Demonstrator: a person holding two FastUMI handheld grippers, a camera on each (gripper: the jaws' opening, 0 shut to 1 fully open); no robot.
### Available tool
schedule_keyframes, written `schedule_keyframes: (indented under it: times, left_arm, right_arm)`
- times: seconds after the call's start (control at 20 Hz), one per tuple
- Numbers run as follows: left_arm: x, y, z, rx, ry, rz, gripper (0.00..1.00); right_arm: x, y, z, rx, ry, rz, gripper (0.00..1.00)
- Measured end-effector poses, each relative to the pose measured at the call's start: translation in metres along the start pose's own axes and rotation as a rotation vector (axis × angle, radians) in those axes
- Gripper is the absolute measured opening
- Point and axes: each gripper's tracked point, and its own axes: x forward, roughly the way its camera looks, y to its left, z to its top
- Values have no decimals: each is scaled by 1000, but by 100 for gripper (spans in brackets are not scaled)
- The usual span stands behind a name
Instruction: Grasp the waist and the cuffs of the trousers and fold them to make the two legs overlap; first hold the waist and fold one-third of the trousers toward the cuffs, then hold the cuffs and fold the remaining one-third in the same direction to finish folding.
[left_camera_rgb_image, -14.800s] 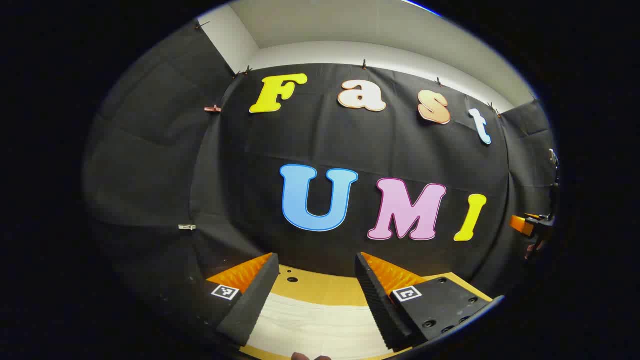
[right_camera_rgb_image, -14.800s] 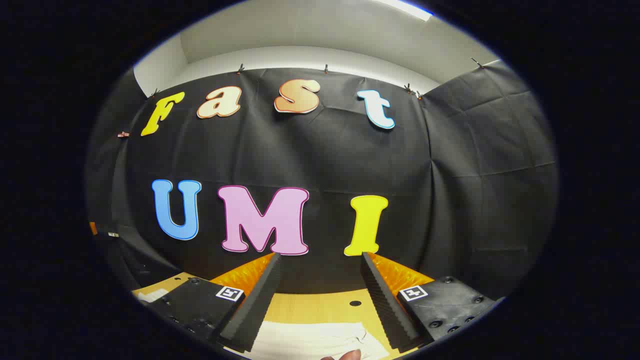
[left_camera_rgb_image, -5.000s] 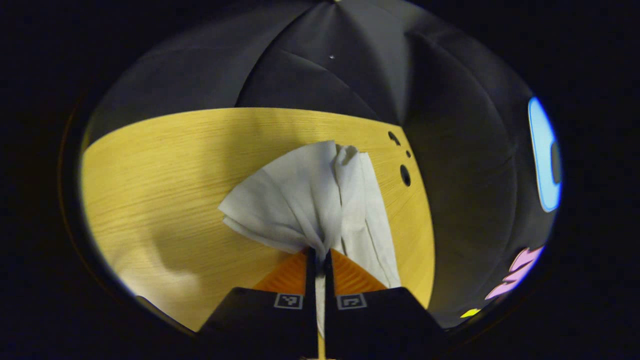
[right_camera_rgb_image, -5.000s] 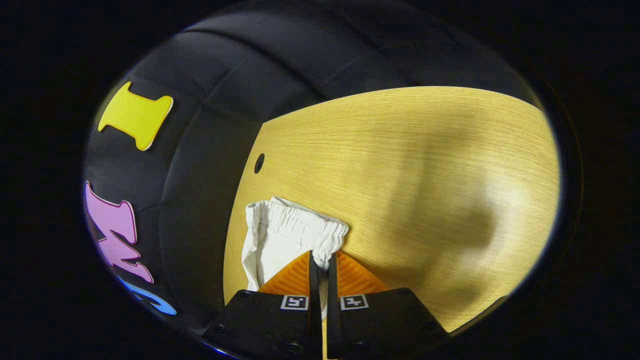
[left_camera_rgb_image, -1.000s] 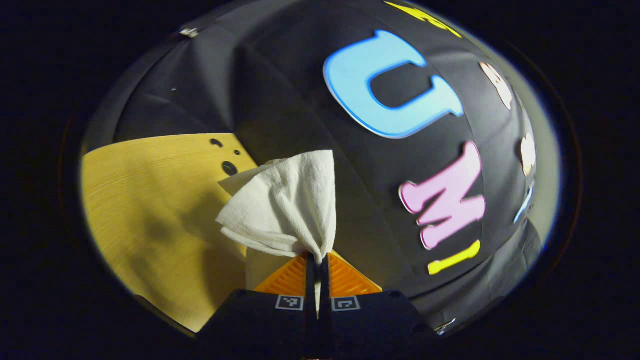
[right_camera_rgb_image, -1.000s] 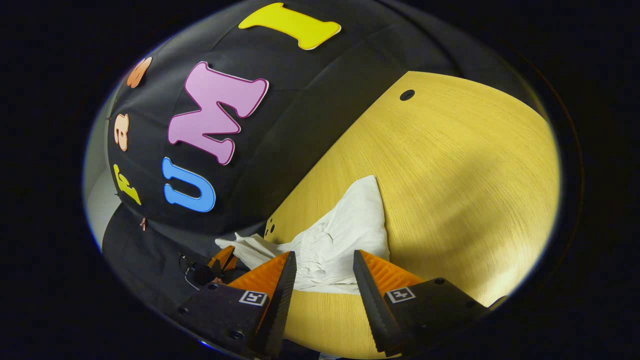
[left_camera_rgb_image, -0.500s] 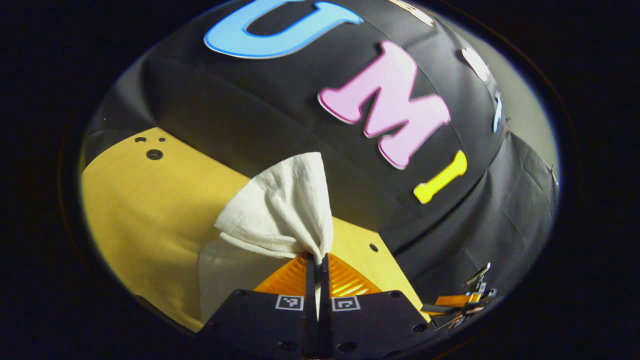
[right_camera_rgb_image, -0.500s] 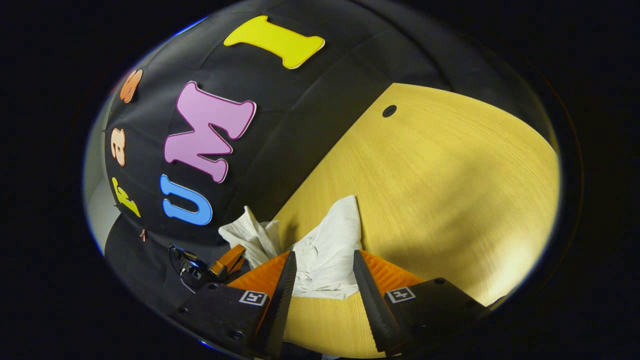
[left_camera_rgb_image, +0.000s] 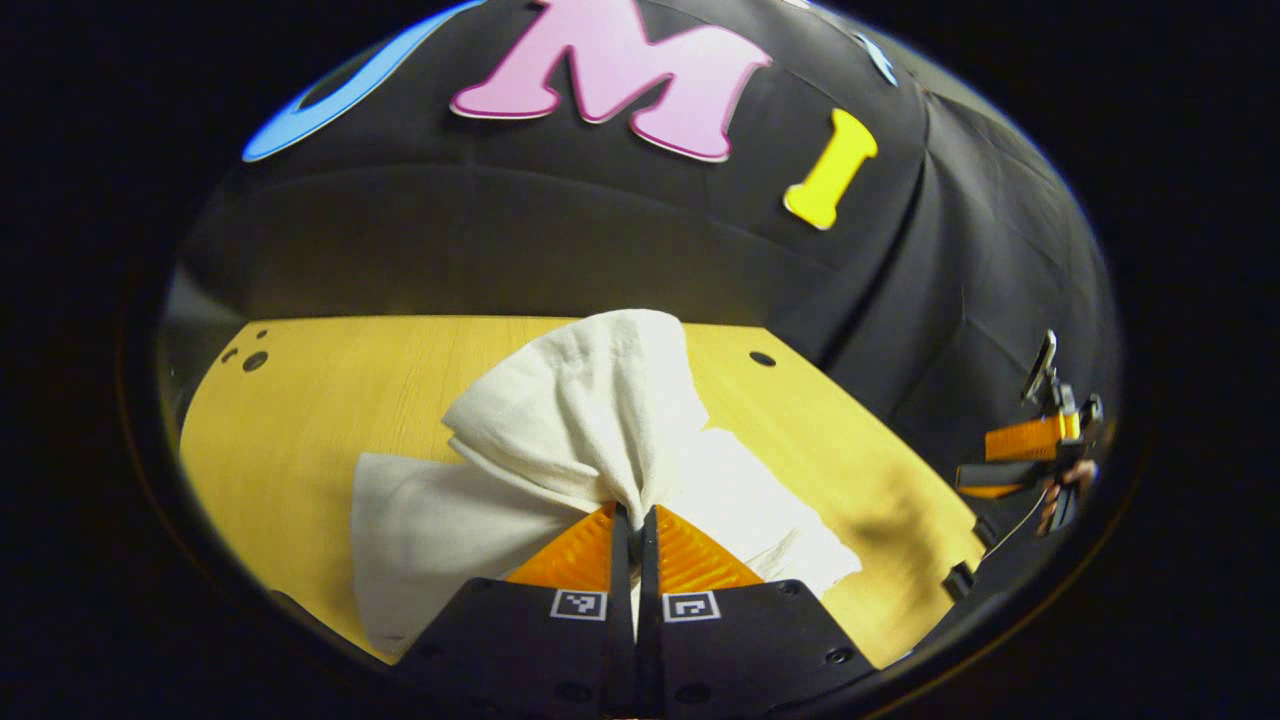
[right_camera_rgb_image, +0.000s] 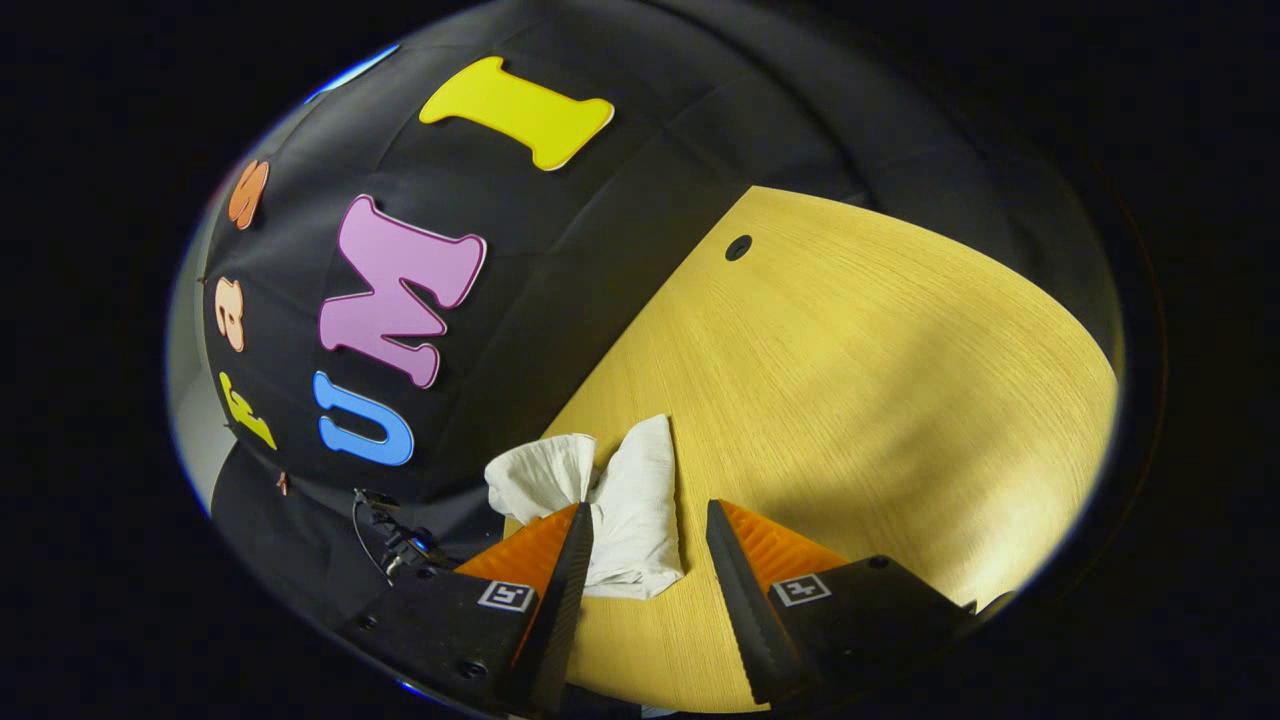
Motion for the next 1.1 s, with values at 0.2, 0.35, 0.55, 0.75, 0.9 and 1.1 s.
schedule_keyframes:
  times: [0.2, 0.35, 0.55, 0.75, 0.9, 1.1]
  left_arm:
    - [4, 4, -12, 138, 29, 55, 7]
    - [3, 3, -16, 231, 40, 49, 12]
    - [4, -10, -22, 262, 49, -10, 29]
    - [-3, -28, -27, 222, 68, -52, 68]
    - [-15, -35, -27, 180, 70, -48, 81]
    - [-41, -46, -19, 102, 47, -48, 86]
  right_arm:
    - [-8, -7, 8, 8, -14, -7, 71]
    - [-10, -11, 11, 21, -21, -5, 71]
    - [-12, -3, 11, 32, -30, 5, 71]
    - [-15, 17, 1, 33, -36, 37, 71]
    - [-19, 39, -8, 19, -45, 75, 71]
    - [-32, 65, -20, -28, -66, 101, 71]
